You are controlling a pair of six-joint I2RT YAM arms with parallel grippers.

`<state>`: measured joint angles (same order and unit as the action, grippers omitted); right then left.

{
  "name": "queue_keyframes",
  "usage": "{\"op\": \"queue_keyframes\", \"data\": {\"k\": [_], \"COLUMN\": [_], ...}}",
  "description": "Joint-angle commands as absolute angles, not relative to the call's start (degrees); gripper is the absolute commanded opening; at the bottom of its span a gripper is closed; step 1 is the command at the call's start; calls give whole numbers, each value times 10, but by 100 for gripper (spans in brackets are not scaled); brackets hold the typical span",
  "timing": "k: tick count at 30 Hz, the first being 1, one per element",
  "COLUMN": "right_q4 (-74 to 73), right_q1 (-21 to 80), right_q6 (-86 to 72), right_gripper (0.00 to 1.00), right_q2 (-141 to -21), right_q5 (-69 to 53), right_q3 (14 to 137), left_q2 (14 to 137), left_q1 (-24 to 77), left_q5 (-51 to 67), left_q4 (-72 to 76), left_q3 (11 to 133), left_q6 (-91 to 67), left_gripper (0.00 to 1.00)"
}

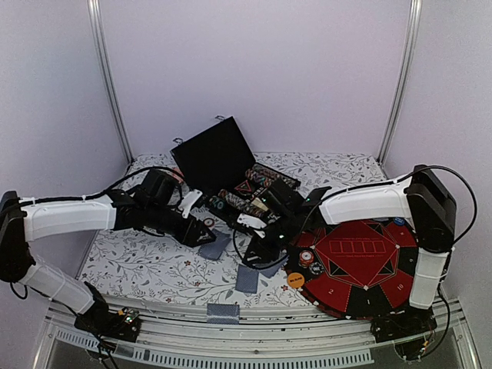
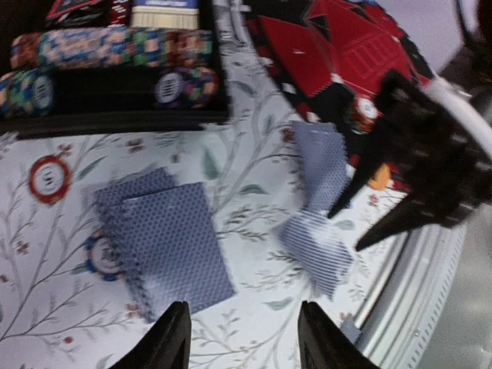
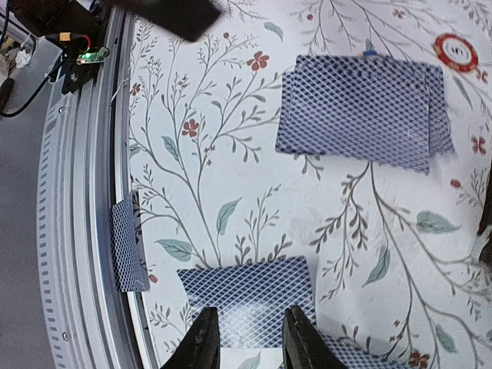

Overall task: Distribute texas hold em gaming equipment
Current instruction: Pick up the poker card from the center of the board.

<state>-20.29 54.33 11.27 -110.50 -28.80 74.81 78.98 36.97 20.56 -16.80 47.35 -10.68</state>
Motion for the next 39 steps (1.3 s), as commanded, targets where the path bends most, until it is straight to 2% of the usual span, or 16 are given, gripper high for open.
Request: {"op": "queue_keyframes", "data": {"k": [1, 5, 11, 14, 27, 34, 37, 39], "right_q4": [-191, -174, -166, -158, -150, -155, -157, -158], "right_q1": [530, 505, 495, 491, 487, 485, 486, 485], "right_q6": [77, 15, -26, -29, -25, -20, -20, -21], "right_gripper": [33, 33, 34, 34, 34, 34, 34, 34], "right_q2": [-1043, -1013, -950, -928, -909, -918, -922, -921], "right_q5": [-275, -258, -204, -198, -193, -195, -194, -196], "right_q3": [712, 656, 595, 575, 553, 563, 566, 566], "left_q2": [791, 816, 899, 938, 1008, 1025, 1031, 1032], "left_q1": [424, 472, 533, 548, 552, 551, 551, 549], "left_q5": [260, 269, 224, 200, 187, 185, 185, 183], "left_q4": [-110, -39, -43, -54, -59, -67, -74, -86], "left_q3": [441, 406, 442, 460, 501, 516, 529, 534], "left_q6": [-166, -241, -270, -276, -283, -281, -280, -277], "left_gripper": [50, 50, 60, 61, 49, 31, 16, 0]}}
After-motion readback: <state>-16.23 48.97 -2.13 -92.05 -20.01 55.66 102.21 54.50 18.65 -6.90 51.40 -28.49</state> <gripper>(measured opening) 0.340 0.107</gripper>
